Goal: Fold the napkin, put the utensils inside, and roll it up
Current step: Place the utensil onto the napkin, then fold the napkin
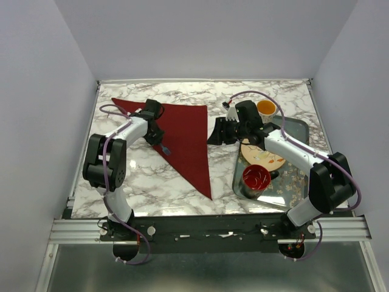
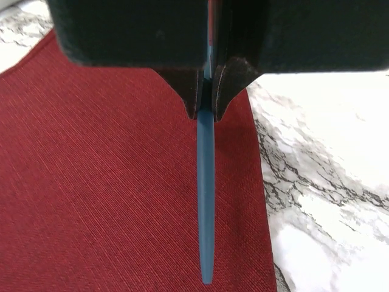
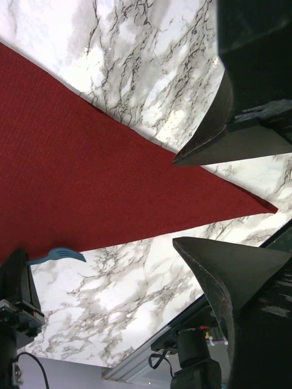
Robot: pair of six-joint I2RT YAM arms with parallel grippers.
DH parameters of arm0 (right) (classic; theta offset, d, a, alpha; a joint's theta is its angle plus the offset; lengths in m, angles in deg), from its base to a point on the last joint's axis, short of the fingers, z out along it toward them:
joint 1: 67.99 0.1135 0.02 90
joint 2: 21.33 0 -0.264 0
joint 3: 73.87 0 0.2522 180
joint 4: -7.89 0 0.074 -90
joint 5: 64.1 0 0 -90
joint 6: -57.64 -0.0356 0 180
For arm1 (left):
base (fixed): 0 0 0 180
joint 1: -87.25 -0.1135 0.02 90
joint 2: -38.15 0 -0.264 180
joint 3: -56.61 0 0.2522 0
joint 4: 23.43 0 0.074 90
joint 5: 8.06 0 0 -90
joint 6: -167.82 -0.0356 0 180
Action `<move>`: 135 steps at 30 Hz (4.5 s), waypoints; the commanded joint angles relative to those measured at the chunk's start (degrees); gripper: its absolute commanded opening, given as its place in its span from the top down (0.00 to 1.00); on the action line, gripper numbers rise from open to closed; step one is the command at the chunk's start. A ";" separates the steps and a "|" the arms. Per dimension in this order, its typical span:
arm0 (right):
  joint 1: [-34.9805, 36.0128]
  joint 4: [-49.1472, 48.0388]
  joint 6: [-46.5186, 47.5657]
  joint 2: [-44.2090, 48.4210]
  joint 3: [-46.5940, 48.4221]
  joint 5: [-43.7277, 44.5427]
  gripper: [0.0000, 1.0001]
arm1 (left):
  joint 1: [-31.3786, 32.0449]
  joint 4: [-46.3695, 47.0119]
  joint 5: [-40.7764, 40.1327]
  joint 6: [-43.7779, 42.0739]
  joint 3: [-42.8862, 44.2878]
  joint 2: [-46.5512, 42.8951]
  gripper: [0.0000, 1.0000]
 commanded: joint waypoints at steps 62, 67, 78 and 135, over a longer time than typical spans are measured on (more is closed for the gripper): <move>-2.03 1.09 2.42 1.21 -0.95 0.65 0.43 | -2.00 -1.20 -2.67 -0.51 1.50 5.35 0.73; -2.03 1.09 2.68 1.30 -1.04 0.65 0.43 | -2.00 -1.11 -2.59 -0.60 1.24 5.00 0.68; -1.85 1.27 3.65 0.59 -0.95 0.65 0.43 | -2.00 -1.20 -2.15 -1.48 0.18 3.15 0.62; 7.11 0.65 1.62 -9.79 -12.99 9.54 0.72 | -30.22 18.57 33.36 -12.20 -10.37 -19.89 0.34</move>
